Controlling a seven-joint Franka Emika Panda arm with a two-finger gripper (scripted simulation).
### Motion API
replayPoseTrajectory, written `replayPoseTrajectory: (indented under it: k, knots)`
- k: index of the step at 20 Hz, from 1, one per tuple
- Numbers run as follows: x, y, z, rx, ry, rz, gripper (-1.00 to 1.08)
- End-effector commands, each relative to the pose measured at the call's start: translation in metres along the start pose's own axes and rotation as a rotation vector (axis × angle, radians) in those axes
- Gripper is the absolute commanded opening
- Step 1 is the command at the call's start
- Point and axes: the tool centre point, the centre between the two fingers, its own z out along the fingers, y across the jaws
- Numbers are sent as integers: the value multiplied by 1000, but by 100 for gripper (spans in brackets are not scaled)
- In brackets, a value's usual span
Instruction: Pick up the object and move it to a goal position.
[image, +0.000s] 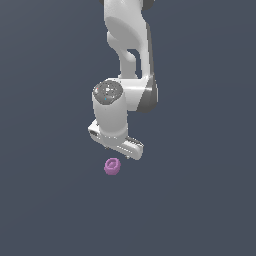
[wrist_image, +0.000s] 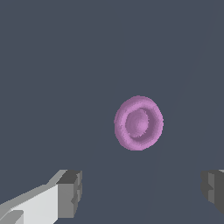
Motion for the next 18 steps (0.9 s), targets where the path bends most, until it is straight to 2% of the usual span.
replayPoseTrajectory:
  k: [1,9,18]
  knots:
    - [9,4,9,-3,-2,77,100]
    - [27,12,30,-13,-4,246,100]
    - [33,15,38,-17,-4,310,100]
